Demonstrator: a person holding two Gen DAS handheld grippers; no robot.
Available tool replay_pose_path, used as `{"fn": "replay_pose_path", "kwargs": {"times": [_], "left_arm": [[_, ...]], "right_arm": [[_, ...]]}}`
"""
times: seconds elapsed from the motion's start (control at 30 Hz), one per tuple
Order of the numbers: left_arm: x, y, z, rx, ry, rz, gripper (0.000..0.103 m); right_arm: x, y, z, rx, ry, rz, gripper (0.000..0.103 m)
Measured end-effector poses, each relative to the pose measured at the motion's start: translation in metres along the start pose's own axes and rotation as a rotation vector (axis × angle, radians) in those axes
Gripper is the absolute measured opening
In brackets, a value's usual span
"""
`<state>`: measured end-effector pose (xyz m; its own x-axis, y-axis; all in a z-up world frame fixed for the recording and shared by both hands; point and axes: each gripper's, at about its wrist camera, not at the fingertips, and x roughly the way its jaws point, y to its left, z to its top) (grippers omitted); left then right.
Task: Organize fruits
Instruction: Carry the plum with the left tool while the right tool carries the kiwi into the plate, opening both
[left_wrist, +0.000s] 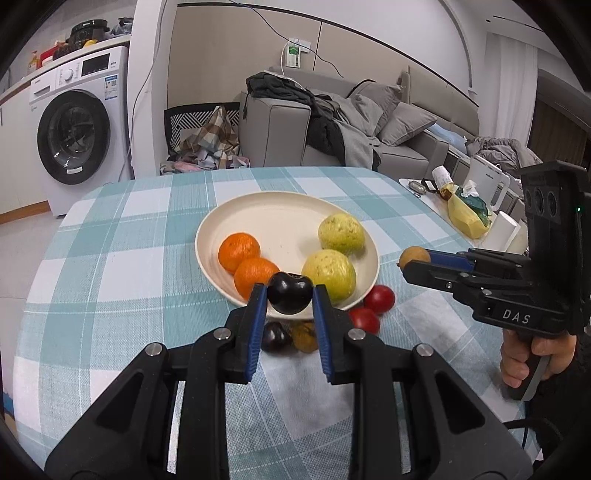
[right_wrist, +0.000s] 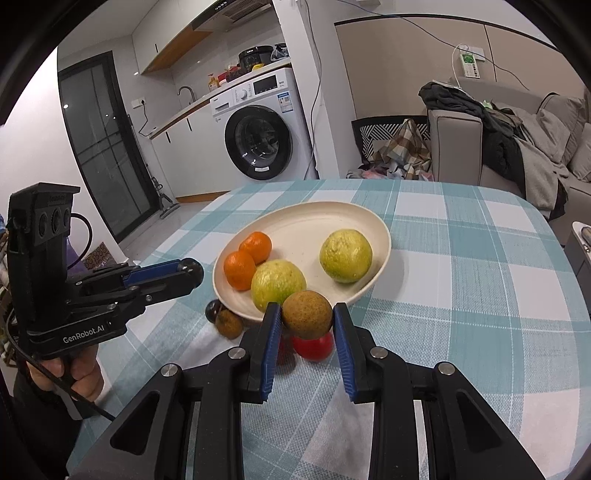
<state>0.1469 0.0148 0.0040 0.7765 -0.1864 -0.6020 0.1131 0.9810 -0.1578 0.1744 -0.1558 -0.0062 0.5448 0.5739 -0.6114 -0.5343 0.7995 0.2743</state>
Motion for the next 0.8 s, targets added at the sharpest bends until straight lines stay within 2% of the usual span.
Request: {"fn": "replay_pose_path", "kwargs": {"times": [0.47,0.8], "left_arm": [[0.009,-0.002,0.022,0.008,-0.020,0.012,0.023],[0.028,-0.009,0.030,0.020,-0.003,-0.001,0.023]], "right_arm": [[0.015,-0.002,0.028,-0.019,-0.008,-0.010,0.030],[0.030,-0.011,0.031,0.006,0.009,-0.008,0.030]]}}
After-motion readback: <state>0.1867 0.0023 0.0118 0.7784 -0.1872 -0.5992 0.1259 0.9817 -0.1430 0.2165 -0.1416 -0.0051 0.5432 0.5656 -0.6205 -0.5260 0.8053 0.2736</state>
